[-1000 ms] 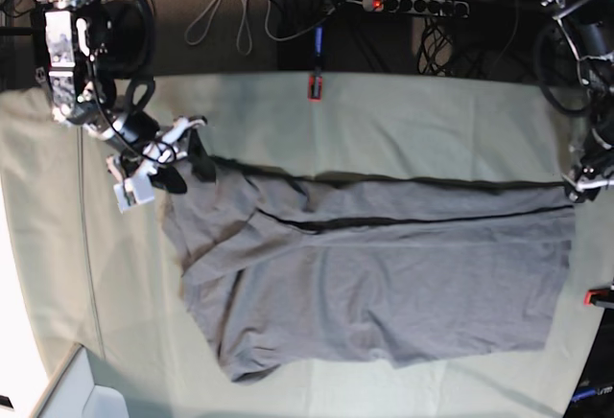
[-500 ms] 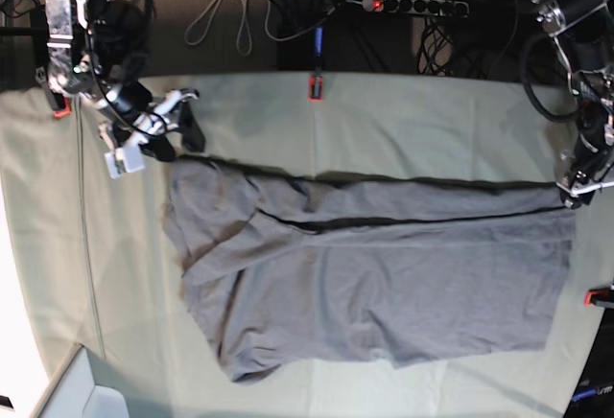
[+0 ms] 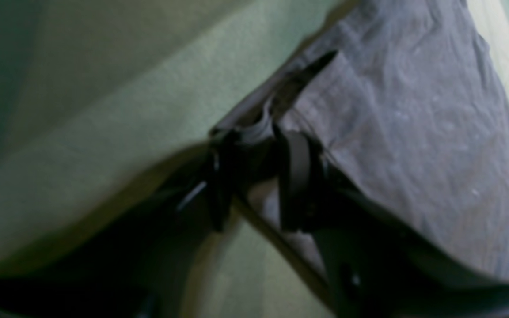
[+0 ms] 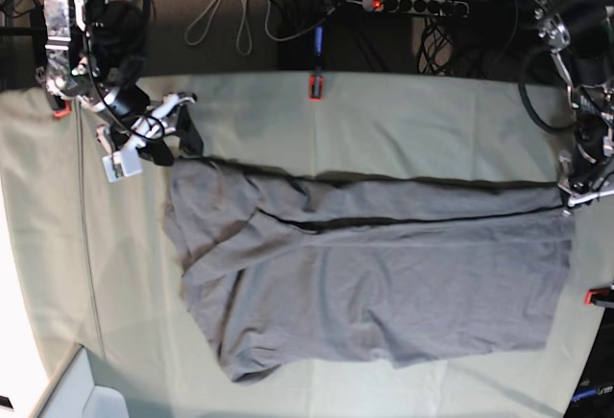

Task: Layout the t-shirt on the table in an organized manner, then fold the t-shirt properly
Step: 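Hold the shirt edge taut with both grippers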

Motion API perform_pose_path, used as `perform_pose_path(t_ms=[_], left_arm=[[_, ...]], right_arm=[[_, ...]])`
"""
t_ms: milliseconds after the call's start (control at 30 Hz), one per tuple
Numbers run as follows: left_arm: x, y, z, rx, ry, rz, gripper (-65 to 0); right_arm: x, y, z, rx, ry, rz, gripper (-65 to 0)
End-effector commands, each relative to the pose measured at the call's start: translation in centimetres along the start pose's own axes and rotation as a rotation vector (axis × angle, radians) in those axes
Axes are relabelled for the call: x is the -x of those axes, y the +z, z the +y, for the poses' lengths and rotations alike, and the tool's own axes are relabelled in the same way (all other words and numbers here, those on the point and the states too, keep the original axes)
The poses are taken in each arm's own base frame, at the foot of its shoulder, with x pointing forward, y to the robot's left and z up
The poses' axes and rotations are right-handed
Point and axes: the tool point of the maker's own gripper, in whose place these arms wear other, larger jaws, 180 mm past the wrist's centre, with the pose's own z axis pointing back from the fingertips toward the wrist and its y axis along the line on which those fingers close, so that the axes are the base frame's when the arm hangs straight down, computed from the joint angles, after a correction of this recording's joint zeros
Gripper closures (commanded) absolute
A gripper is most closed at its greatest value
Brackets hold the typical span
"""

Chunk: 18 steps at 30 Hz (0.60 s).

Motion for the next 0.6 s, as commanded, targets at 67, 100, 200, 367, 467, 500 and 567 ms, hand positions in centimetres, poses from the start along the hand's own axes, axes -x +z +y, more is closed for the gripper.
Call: perform_pose_path(t_ms=[67, 100, 200, 367, 467, 500, 567], left_arm=[[-2.9, -0.1, -0.5, 0.014, -0.003, -0.052, -2.1], [-3.2, 0.0, -0.5, 0.014, -0.005, -0.057, 0.0], [-3.5, 0.1, -0.3, 0.011, -0.007, -0.056, -0.5], [-4.6, 0.3, 0.2, 0.005, -0.009, -0.073, -0.1], [-4.6, 0.6, 1.1, -0.011, -0.020, -0.068, -0.1], [-4.5, 0.7, 1.2, -0.012, -0.019, -0.067, -0.1], [-4.6, 0.7, 1.3, -0.014, -0.020, -0.067, -0.1]], right_arm=[[-1.7, 0.2, 0.0, -0.014, 0.016, -0.052, -35.2], [-1.8, 0.2, 0.0, -0.014, 0.018, -0.053, -35.2], [-2.3, 0.2, 0.2, -0.016, 0.027, -0.065, -35.2], [-3.3, -0.3, 0.1, -0.018, 0.030, -0.084, -35.2], [-3.4, -1.1, -0.7, -0.010, 0.016, -0.078, -35.2], [-3.3, -1.3, -1.0, -0.007, 0.010, -0.075, -35.3], [-3.4, -1.6, -1.6, 0.002, 0.003, -0.071, -36.3]])
